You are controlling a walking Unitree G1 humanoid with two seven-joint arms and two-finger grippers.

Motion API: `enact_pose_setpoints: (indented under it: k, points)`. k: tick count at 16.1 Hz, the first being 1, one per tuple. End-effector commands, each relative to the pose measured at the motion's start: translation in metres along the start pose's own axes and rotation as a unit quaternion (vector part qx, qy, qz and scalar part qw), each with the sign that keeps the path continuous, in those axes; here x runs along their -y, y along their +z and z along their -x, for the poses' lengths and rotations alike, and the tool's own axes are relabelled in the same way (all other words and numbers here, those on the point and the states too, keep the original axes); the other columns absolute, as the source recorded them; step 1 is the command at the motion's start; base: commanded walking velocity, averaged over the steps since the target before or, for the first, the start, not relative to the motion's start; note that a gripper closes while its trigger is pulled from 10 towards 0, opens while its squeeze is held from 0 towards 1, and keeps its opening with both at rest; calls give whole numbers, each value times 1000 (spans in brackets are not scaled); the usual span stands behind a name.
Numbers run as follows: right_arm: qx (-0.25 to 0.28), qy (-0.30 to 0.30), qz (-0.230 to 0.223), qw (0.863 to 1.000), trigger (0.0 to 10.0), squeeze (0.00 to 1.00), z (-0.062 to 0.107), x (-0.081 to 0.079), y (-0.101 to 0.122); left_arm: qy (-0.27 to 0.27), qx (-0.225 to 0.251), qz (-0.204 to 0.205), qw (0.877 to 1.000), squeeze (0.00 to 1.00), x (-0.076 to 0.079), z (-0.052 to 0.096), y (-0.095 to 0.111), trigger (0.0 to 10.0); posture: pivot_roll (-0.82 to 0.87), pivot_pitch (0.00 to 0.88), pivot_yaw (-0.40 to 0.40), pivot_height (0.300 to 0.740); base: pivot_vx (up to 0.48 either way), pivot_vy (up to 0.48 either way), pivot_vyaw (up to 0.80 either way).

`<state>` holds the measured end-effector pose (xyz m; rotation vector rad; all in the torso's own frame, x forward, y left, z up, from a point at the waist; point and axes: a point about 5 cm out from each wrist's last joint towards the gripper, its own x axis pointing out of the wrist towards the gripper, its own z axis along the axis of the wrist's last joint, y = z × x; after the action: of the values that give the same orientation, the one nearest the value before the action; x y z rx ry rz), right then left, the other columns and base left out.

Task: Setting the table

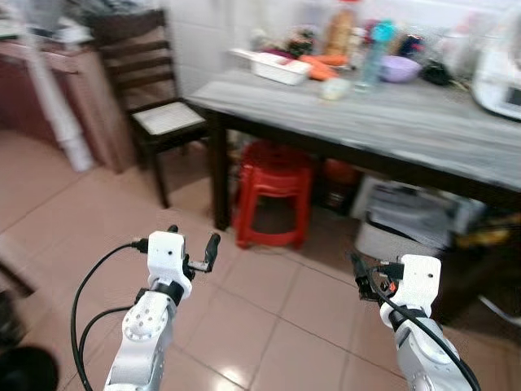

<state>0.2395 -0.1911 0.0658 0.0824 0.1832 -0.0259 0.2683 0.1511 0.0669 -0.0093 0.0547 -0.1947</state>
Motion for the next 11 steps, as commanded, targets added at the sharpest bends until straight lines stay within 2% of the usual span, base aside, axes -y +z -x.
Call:
enact_pose_setpoints:
  k: [1, 4, 6, 9, 11]
  points:
    - [16, 4, 1, 1000, 10000, 0, 0, 0, 6, 0, 4, -6, 1000, 0, -1, 1, 2, 10000, 23, 0, -47, 740, 0, 0, 0]
    - [25, 17, 6, 1000, 10000, 0, 0, -5, 9, -2, 5, -5, 1000, 0, -1, -1, 3, 10000, 21, 0, -45, 740, 0, 0, 0]
    - [22, -9, 26, 999, 10000, 0, -1, -2, 10, -4, 6, -6, 1000, 0, 0, -1, 3, 10000, 21, 0, -44, 740, 0, 0, 0]
    - [28, -15, 22, 999, 10000, 0, 0, -1, 9, -7, 5, -7, 1000, 0, 0, -1, 3, 10000, 15, 0, -37, 740, 0, 0, 0]
    - [25, -16, 9, 1000, 10000, 0, 3, -1, 7, -9, 3, -7, 1000, 0, -1, 0, 3, 10000, 15, 0, -37, 740, 0, -242, 0]
